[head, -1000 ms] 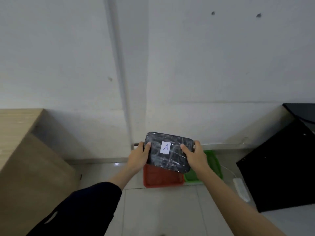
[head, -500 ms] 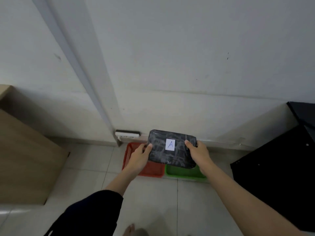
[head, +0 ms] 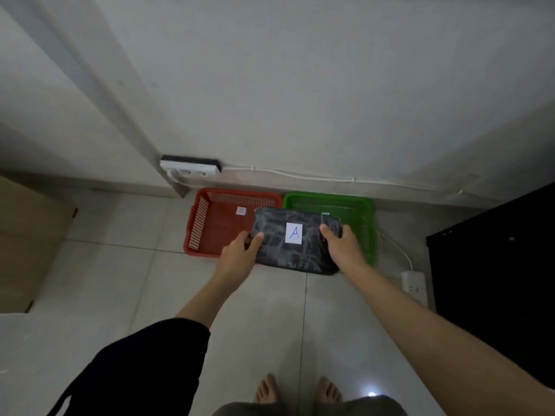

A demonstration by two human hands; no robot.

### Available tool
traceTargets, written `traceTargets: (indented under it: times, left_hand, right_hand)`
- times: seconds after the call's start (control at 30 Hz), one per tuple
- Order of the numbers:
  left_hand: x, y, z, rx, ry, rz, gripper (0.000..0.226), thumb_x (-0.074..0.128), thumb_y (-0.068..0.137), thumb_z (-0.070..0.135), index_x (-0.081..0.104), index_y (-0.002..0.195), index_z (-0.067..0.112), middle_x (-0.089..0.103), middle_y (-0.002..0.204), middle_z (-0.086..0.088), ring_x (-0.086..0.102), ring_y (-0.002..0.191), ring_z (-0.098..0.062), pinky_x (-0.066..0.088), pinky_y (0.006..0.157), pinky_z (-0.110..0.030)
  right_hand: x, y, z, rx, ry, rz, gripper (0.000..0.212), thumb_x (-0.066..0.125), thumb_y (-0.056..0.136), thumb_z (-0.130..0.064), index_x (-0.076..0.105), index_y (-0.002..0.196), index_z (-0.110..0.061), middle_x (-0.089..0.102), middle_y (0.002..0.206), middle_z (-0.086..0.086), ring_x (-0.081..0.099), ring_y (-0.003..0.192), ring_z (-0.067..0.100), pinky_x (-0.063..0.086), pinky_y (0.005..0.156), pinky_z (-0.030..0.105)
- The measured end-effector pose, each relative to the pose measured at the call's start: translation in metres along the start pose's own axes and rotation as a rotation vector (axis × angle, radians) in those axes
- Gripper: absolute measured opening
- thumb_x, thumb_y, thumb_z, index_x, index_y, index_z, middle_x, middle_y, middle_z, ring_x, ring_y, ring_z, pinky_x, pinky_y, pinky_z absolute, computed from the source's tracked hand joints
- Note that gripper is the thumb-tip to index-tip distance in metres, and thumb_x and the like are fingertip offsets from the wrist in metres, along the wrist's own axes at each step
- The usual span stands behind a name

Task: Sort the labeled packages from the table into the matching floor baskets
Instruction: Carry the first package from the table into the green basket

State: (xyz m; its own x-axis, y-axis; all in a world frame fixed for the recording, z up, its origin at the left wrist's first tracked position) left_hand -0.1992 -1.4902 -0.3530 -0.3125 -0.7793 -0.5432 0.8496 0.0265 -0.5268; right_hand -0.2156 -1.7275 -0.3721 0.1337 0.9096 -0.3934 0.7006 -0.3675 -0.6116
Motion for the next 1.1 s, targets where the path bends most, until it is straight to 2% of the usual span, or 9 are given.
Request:
traceTargets:
  times: [0.17,0.27,0.37,0.5,0.63,0.7,0.8,0.93,1.1]
  left_hand:
    - [0.08,0.073,-0.091,-0.04,-0.069,-0.023,0.047,0.043,0.095,0.043,0.053,0.123,0.007,0.062,0.122,-0.016,0.057,0.113,-0.035,0.048,0.095,-0.05]
    - [0.12,0.124,-0.126,0.003,-0.002,0.018,0.045,0.041,0.096,0.042,0.057,0.116,0.005,0.064,0.115,-0.019,0.057,0.108,-0.038,0.048,0.093,-0.045]
    - [0.152,0.164,-0.136,0.121,0.155,0.136,0.044,0.041,0.094,0.045,0.061,0.1,0.006,0.069,0.101,-0.021,0.06,0.097,-0.04,0.046,0.08,-0.042]
    - [0.189,0.198,-0.138,0.244,0.152,0.226,0.048,0.045,0.092,0.049,0.063,0.083,0.006,0.07,0.081,-0.016,0.063,0.079,-0.036,0.047,0.066,-0.039]
    - [0.219,0.22,-0.133,0.311,0.148,0.227,0.05,0.045,0.093,0.047,0.06,0.076,0.001,0.058,0.087,-0.009,0.056,0.08,-0.026,0.035,0.065,-0.03]
    - [0.23,0.23,-0.123,0.356,0.137,0.219,0.047,0.042,0.094,0.045,0.063,0.083,0.005,0.055,0.096,-0.009,0.053,0.093,-0.026,0.035,0.075,-0.028]
    - [0.241,0.239,-0.108,0.426,0.161,0.229,0.047,0.038,0.097,0.039,0.067,0.109,0.003,0.057,0.119,-0.013,0.049,0.11,-0.028,0.039,0.094,-0.034]
    - [0.263,0.253,-0.1,0.52,0.287,0.2,0.037,0.047,0.096,0.029,0.062,0.116,0.003,0.061,0.118,-0.017,0.054,0.109,-0.031,0.046,0.093,-0.039]
    - [0.314,0.277,-0.117,0.289,0.193,0.055,0.071,0.056,0.089,0.039,0.026,0.146,0.009,0.047,0.141,-0.018,0.051,0.122,-0.035,0.044,0.102,-0.043]
  right_hand:
    - [0.059,0.09,0.091,0.03,0.024,-0.084,0.055,0.064,0.084,-0.044,0.049,0.125,-0.01,0.057,0.128,0.011,0.056,0.115,0.029,0.046,0.096,0.041]
    - [0.079,0.143,0.134,-0.012,0.051,-0.11,0.054,0.074,0.078,-0.034,0.052,0.12,-0.01,0.061,0.123,0.01,0.059,0.105,0.025,0.048,0.09,0.037]
    - [0.084,0.193,0.165,-0.05,0.1,-0.101,0.049,0.074,0.078,-0.031,0.054,0.118,-0.011,0.063,0.122,0.01,0.059,0.097,0.02,0.047,0.083,0.033]
    - [0.079,0.241,0.189,-0.084,0.137,-0.094,0.059,0.071,0.081,-0.032,0.049,0.13,-0.009,0.058,0.132,0.01,0.058,0.113,0.025,0.046,0.096,0.037]
    - [0.061,0.271,0.183,-0.166,0.111,-0.052,0.049,0.072,0.081,-0.028,0.053,0.121,-0.01,0.062,0.125,0.012,0.06,0.104,0.024,0.047,0.09,0.034]
    - [0.049,0.28,0.186,-0.166,0.14,-0.018,0.059,0.073,0.08,-0.029,0.049,0.129,-0.008,0.059,0.129,0.013,0.058,0.113,0.028,0.047,0.099,0.04]
    - [0.033,0.288,0.207,-0.109,0.127,0.037,0.063,0.072,0.08,-0.031,0.047,0.133,-0.008,0.056,0.133,0.014,0.055,0.119,0.031,0.044,0.104,0.048]
    - [0.022,0.303,0.233,-0.086,0.084,0.12,0.053,0.073,0.08,-0.023,0.053,0.125,-0.004,0.061,0.126,0.018,0.058,0.113,0.032,0.047,0.1,0.045]
    - [0.039,0.331,0.254,-0.071,0.095,0.137,0.054,0.074,0.079,-0.025,0.051,0.123,-0.004,0.062,0.123,0.017,0.06,0.11,0.032,0.047,0.098,0.048]
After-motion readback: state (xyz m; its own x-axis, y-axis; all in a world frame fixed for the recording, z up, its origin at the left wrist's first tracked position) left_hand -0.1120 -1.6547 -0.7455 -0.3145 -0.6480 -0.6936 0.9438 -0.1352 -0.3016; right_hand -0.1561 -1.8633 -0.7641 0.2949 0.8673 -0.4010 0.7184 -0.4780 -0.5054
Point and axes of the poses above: each hand's wrist, its own y-axis towards the middle knuckle, its own x-axis out of the palm, z = x × y, the point moved 8 cm from there along y, towards the middle knuckle
